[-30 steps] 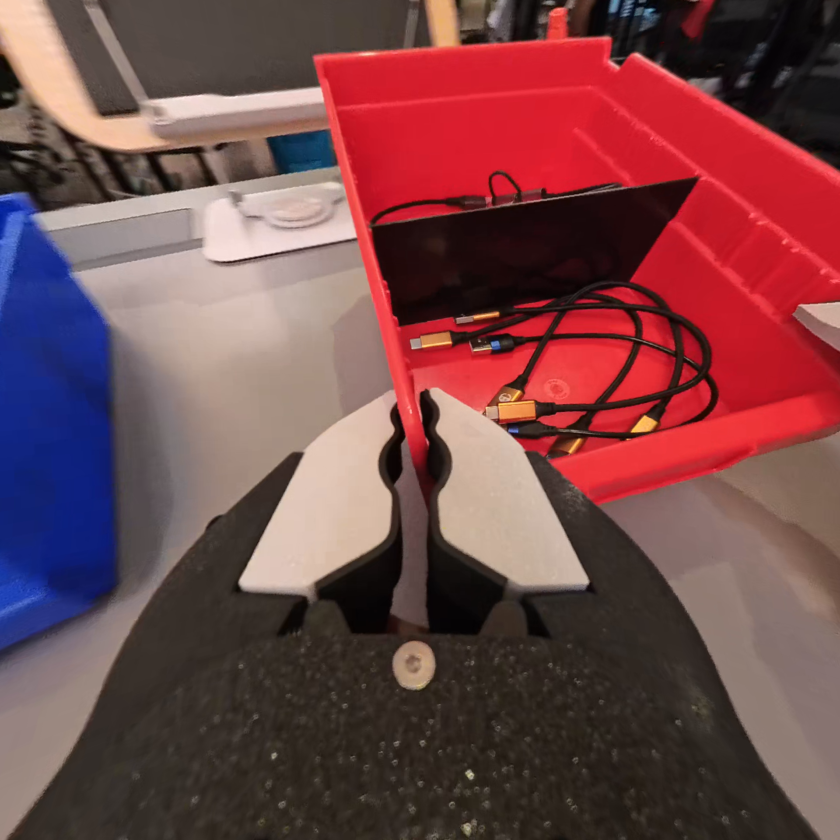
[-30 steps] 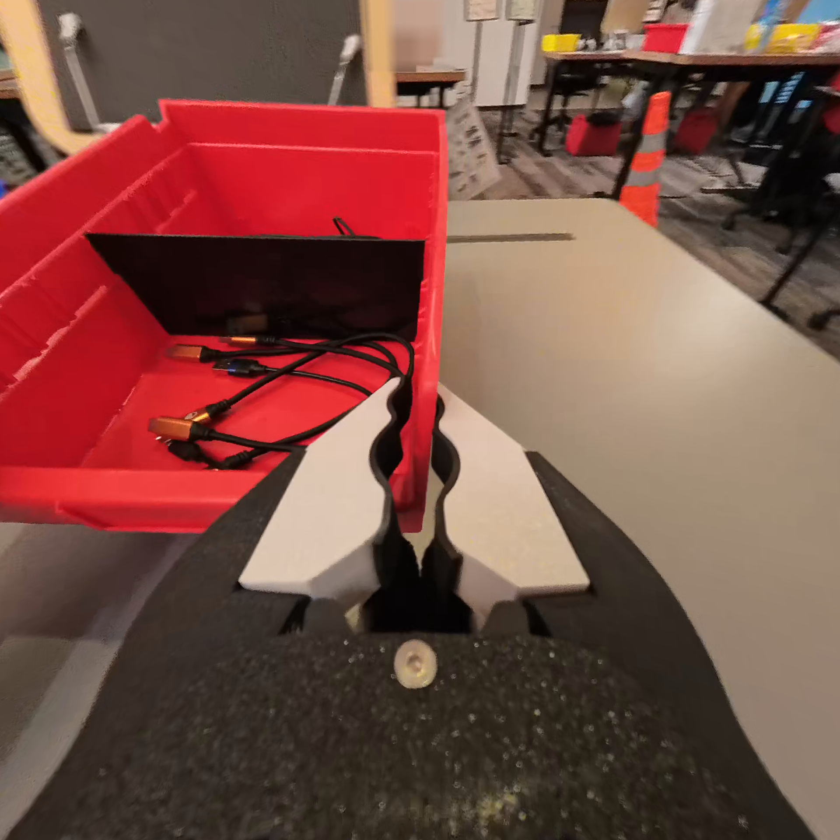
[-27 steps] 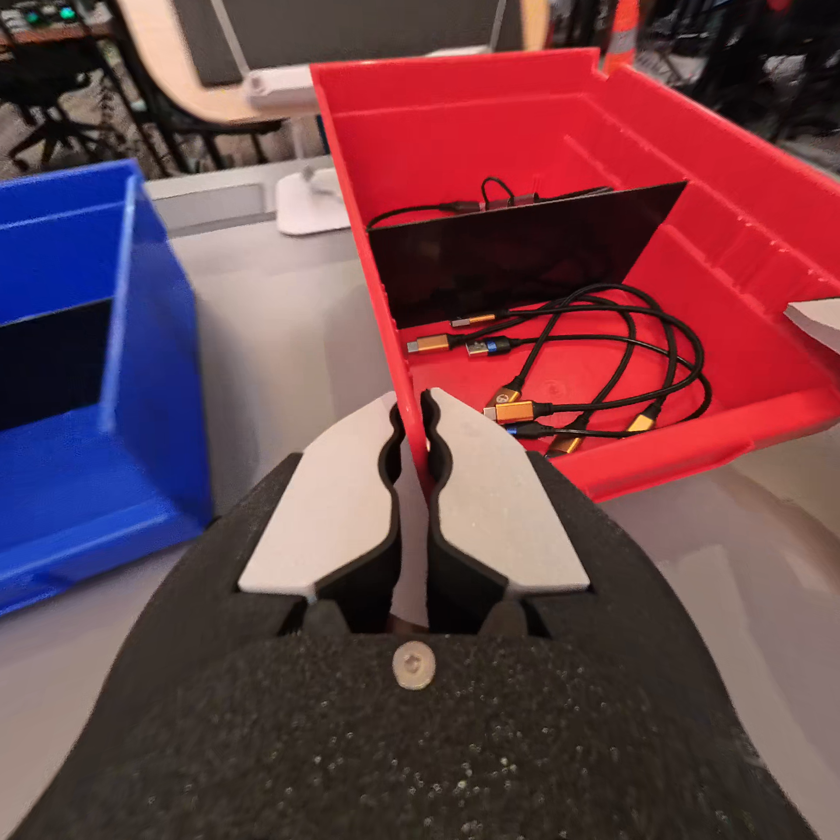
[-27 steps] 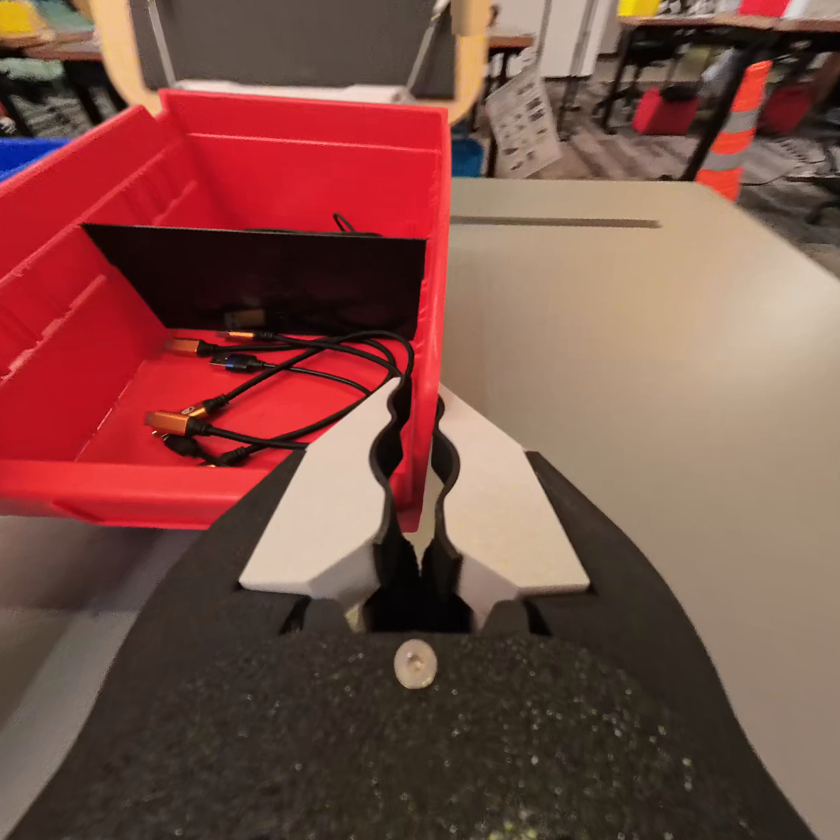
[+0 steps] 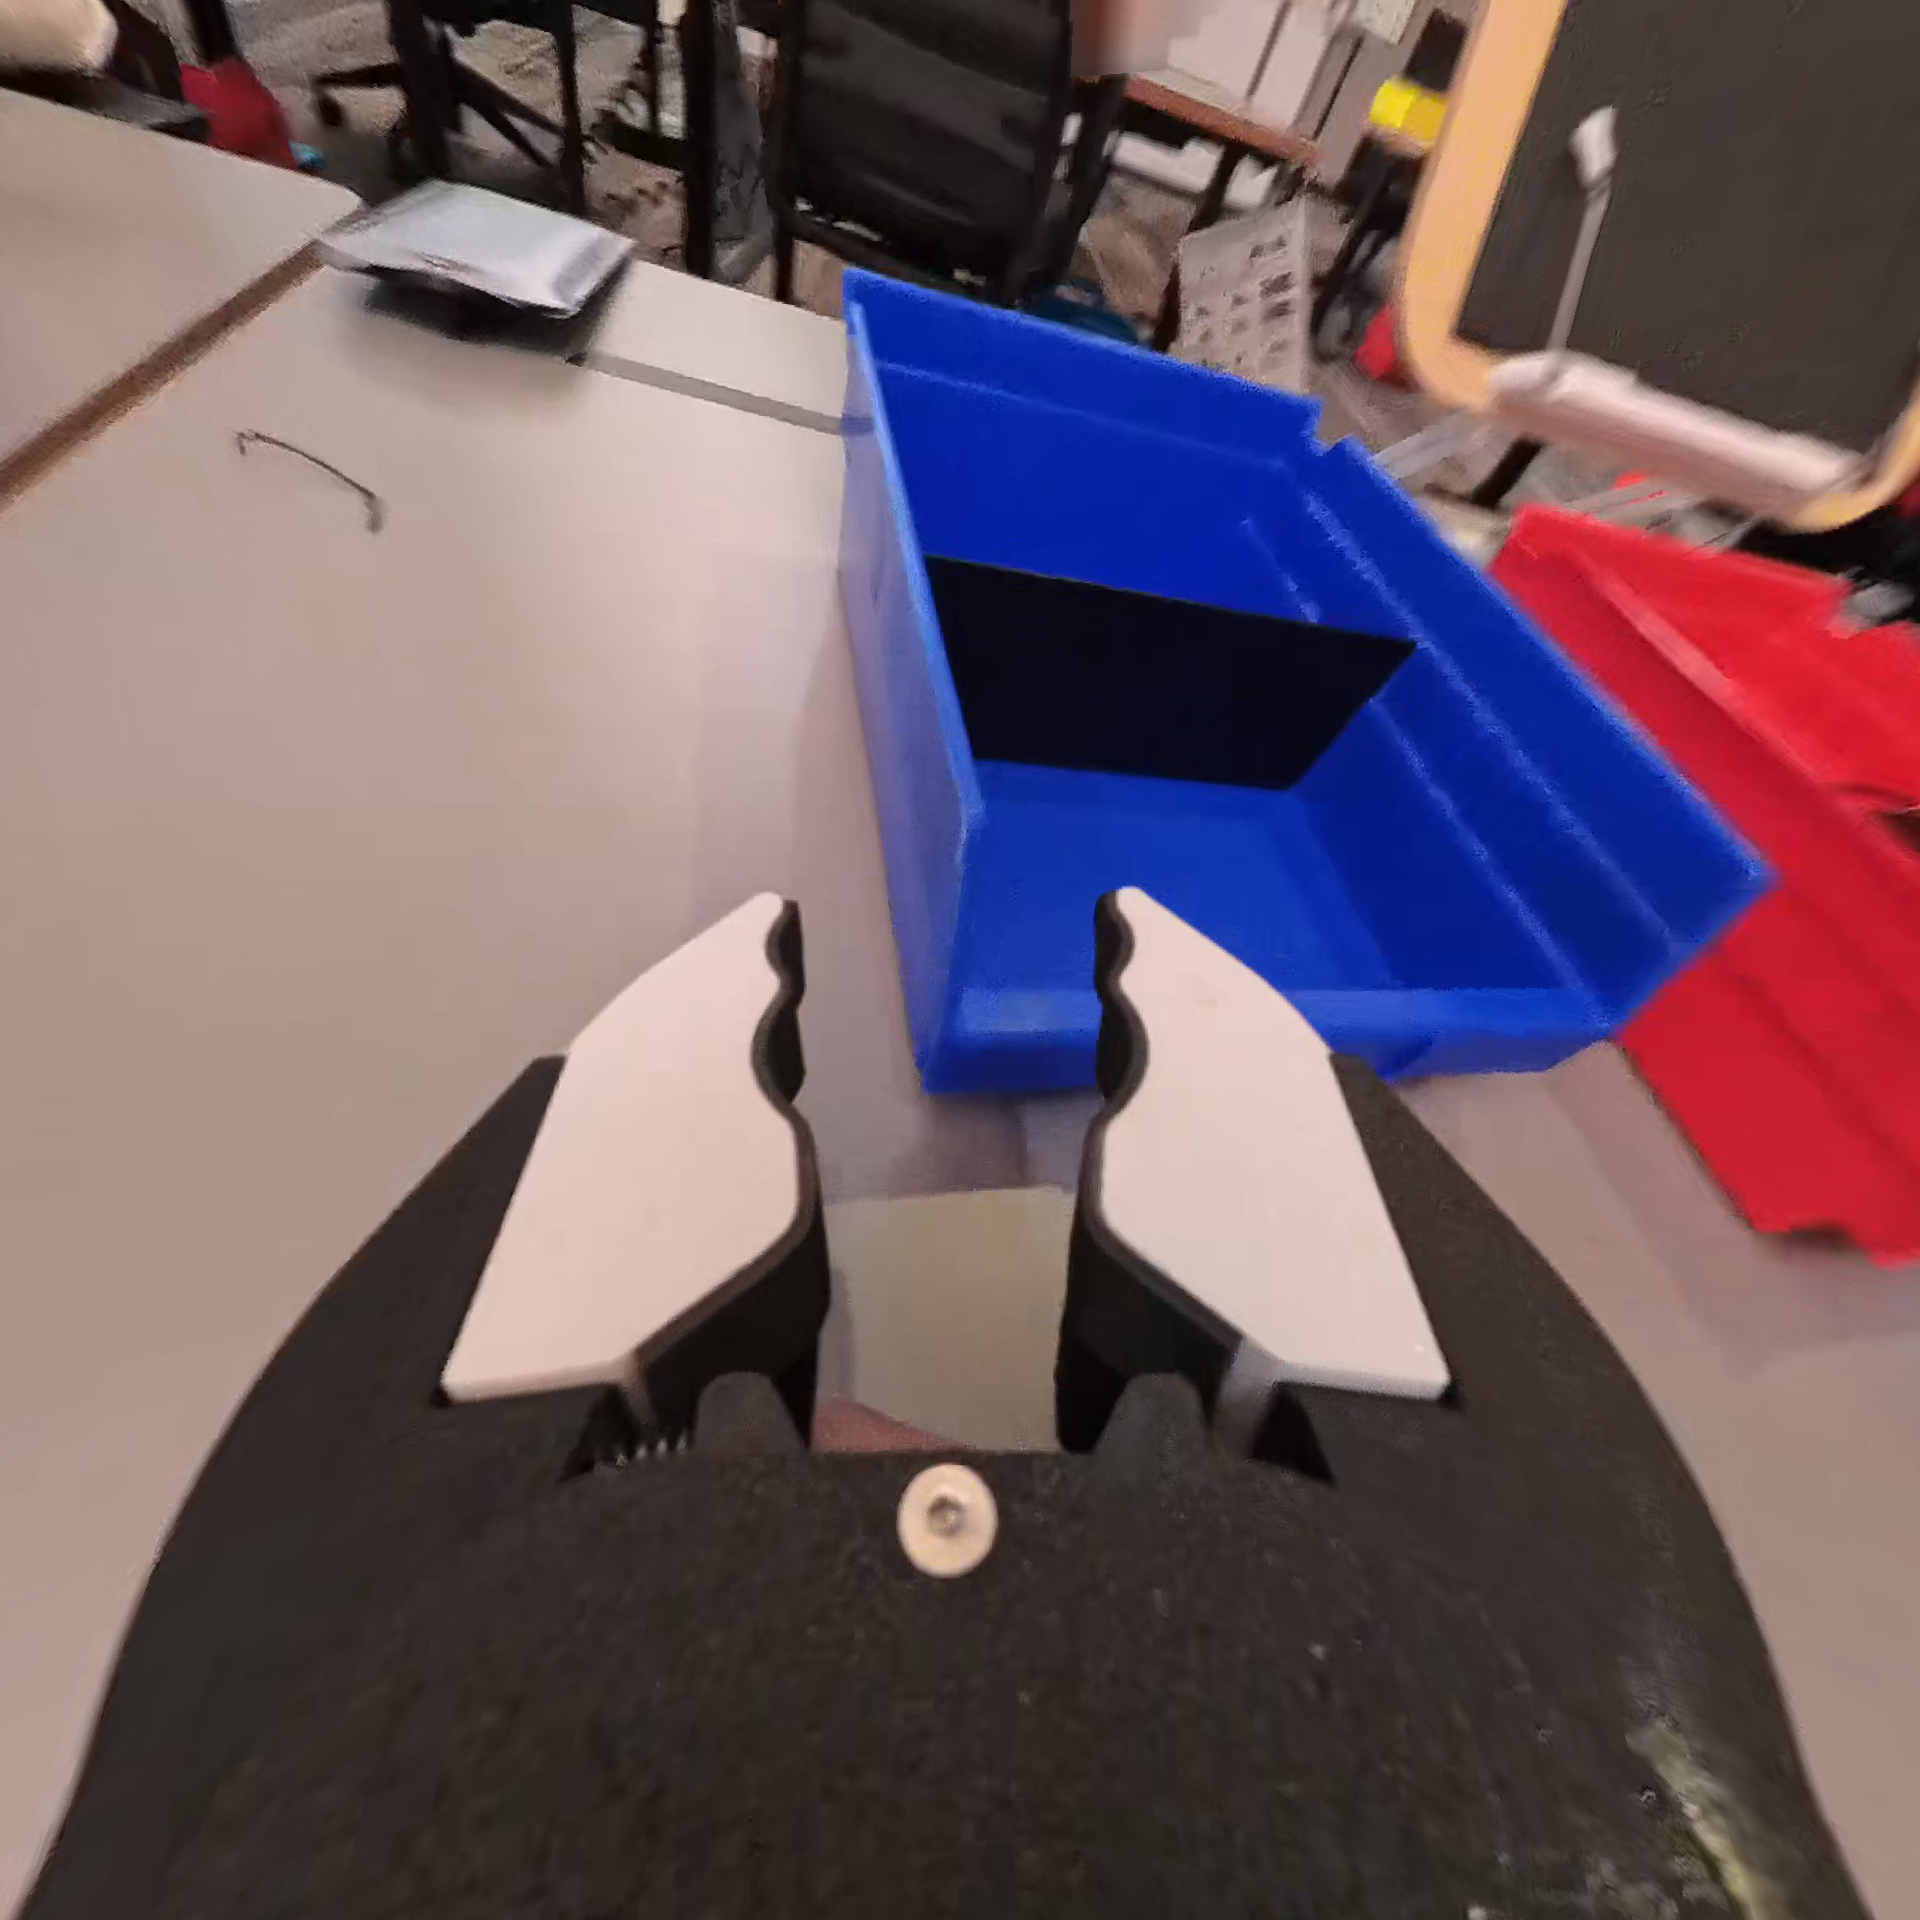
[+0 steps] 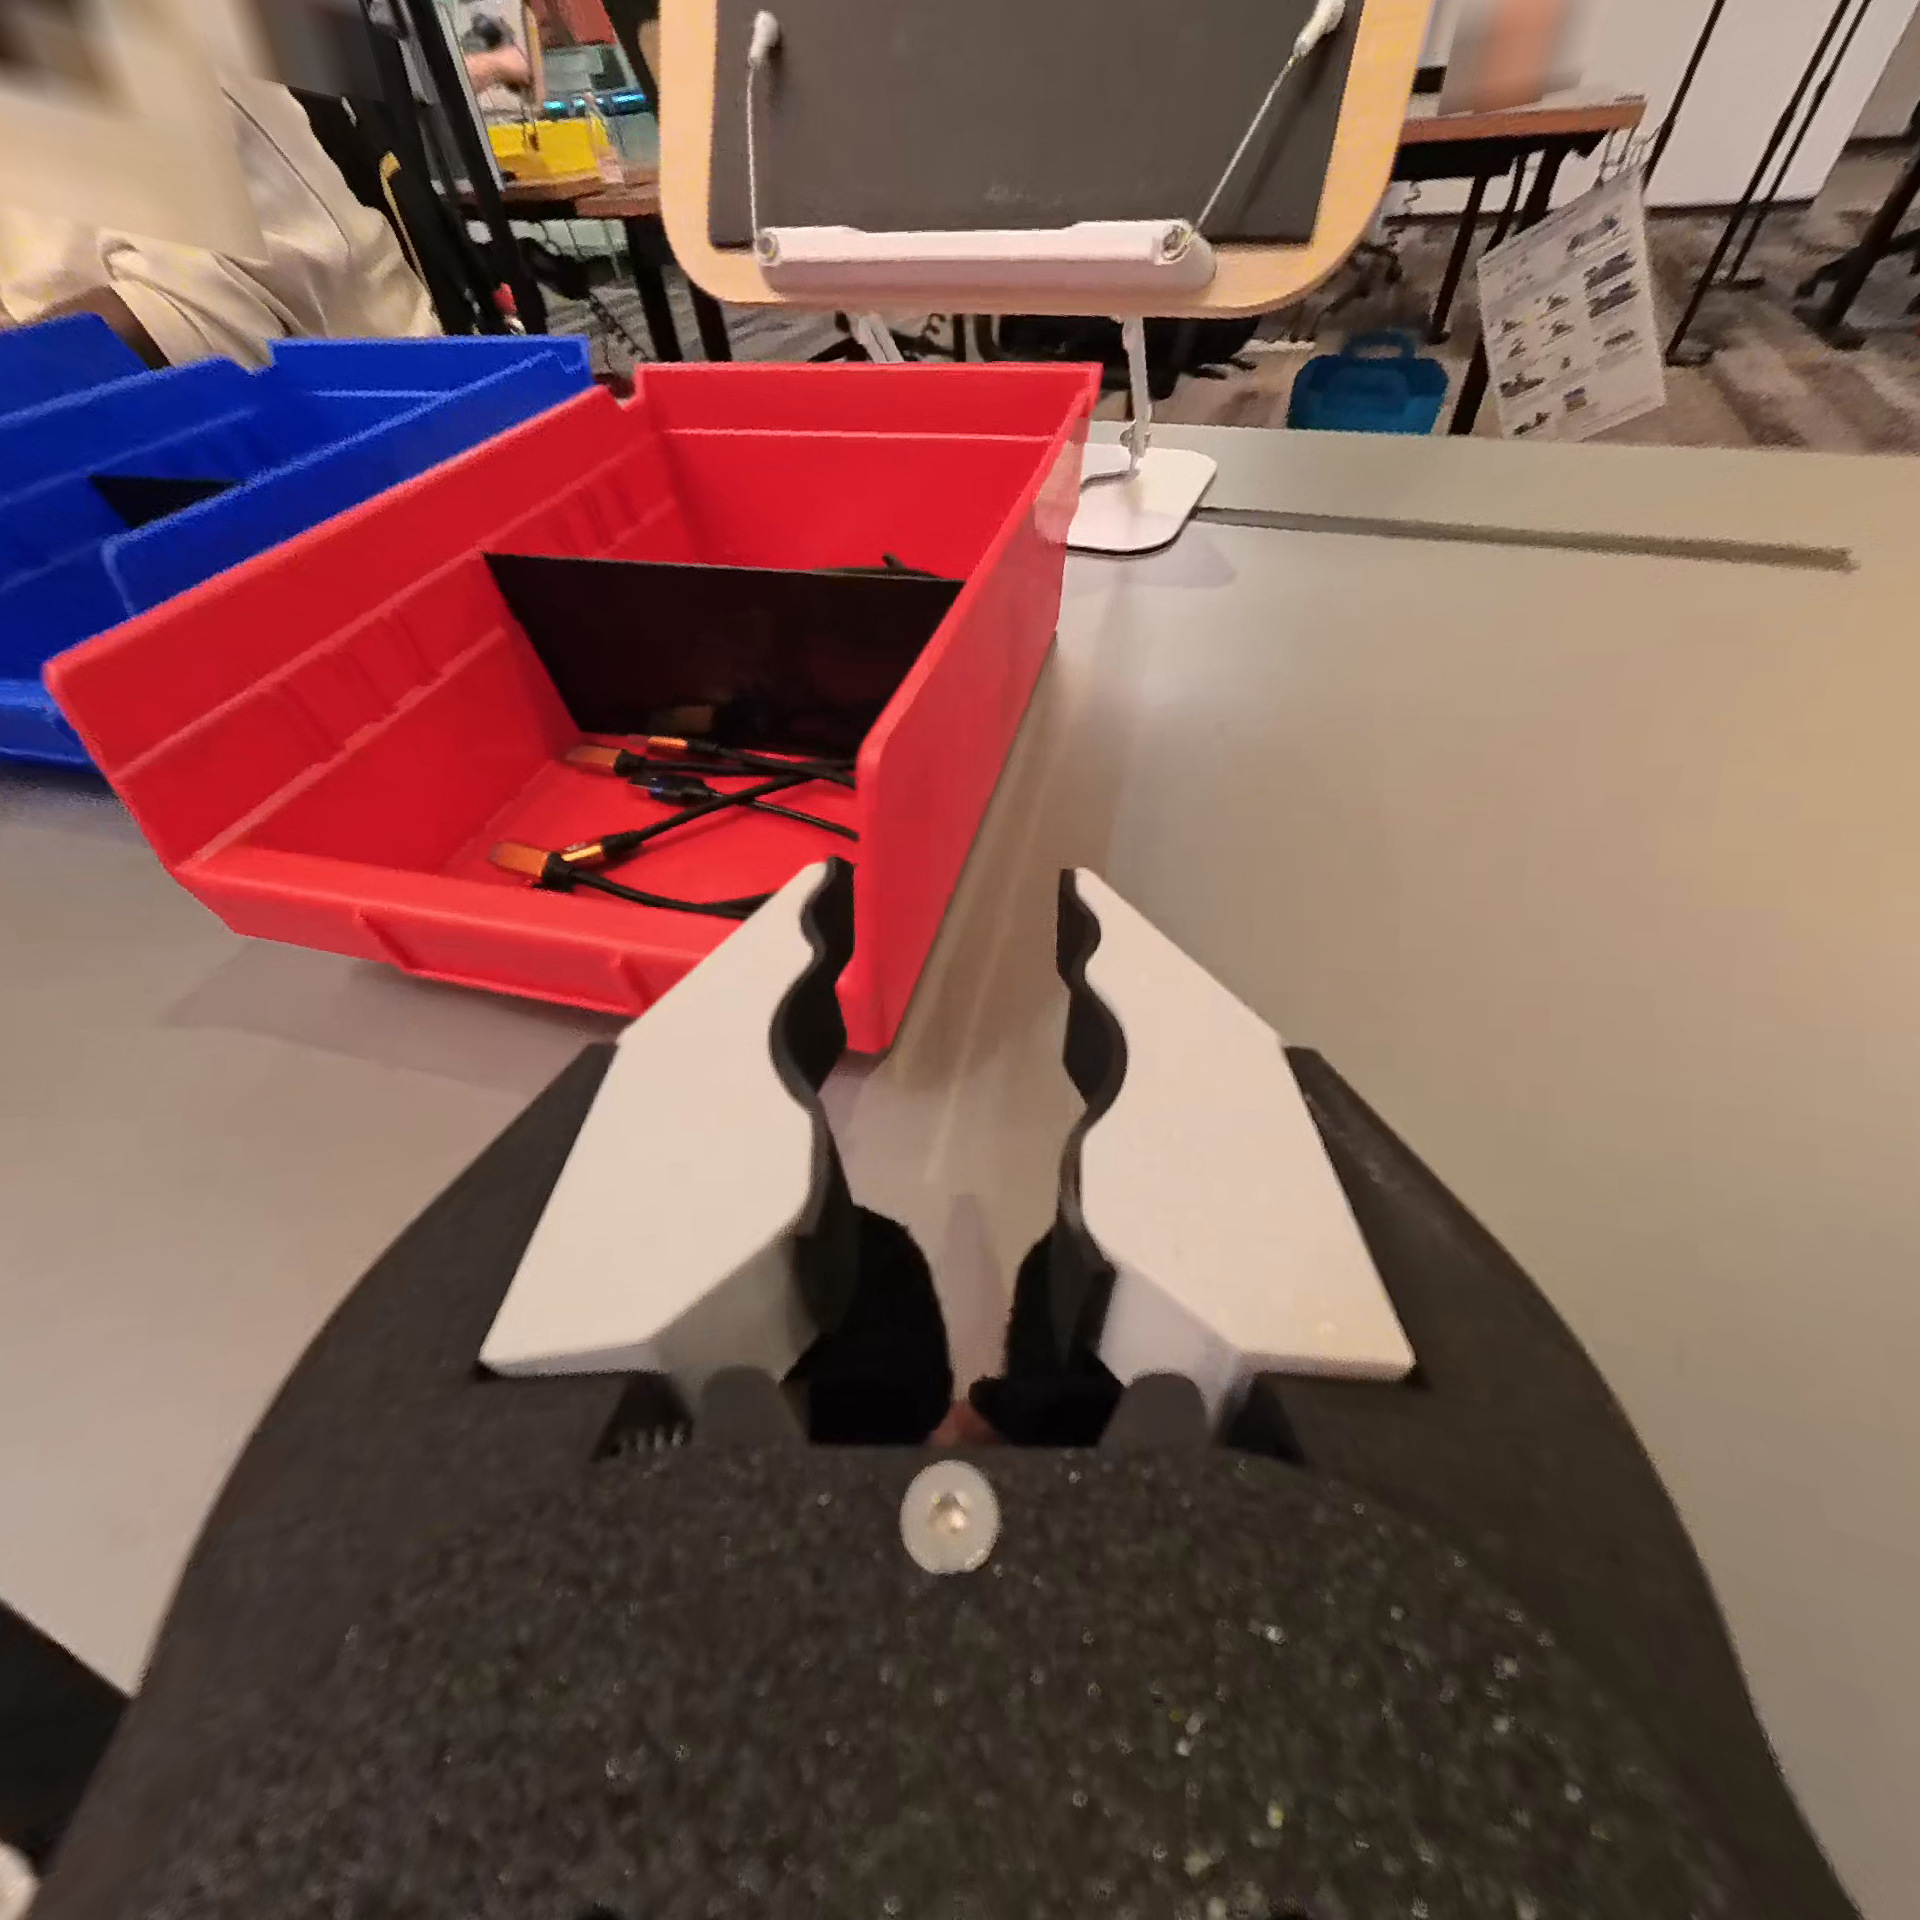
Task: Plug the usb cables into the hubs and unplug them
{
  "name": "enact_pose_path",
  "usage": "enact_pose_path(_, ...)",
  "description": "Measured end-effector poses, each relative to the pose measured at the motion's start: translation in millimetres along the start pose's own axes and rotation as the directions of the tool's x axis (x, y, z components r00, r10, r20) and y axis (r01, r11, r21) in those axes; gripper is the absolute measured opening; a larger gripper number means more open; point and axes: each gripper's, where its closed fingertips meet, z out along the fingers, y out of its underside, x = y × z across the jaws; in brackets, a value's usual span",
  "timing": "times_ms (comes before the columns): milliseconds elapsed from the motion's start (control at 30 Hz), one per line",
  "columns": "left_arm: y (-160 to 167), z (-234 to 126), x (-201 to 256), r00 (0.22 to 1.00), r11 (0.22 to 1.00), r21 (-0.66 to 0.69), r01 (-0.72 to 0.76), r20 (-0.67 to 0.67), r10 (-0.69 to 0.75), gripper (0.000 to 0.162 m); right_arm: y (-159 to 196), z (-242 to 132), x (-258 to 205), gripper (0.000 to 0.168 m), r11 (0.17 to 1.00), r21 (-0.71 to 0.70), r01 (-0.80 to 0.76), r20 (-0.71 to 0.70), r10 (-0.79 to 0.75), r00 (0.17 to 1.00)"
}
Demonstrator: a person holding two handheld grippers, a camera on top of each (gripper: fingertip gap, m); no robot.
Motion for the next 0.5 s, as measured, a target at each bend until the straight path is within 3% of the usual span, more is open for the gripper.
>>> enact_pose_path(67, -1, 17, 1, 0.996, 0.997, -0.012, -0.078, 0.031, 0.078, 0.053, 1, -6, -4, 0.037, 0.998, 0.003, 0.057, -0.017, -0.057, 0.998)
enact_pose_path(133, 5, 35, 12, 0.997, 0.995, -0.060, -0.075, -0.023, 0.074, 0.049, 2, -13, -11, 0.037, 0.996, 0.010, 0.086, -0.018, -0.086, 0.996)
enact_pose_path(233, 18, 49, 3, 0.995, 0.985, -0.154, -0.073, 0.060, 0.083, 0.017, 2, -21, -29, 0.036, 0.993, 0.026, 0.117, 0.019, -0.117, 0.993)
enact_pose_path(300, 18, 47, -1, 0.991, 0.980, -0.173, -0.095, 0.075, 0.110, 0.005, 0, -26, -47, 0.036, 0.987, 0.048, 0.153, 0.050, -0.155, 0.987)
enact_pose_path(500, 24, 35, -1, 0.985, 0.972, -0.204, -0.116, 0.100, 0.139, 0.004, 8, -30, -158, 0.044, 0.985, 0.056, 0.160, 0.311, -0.170, 0.935)
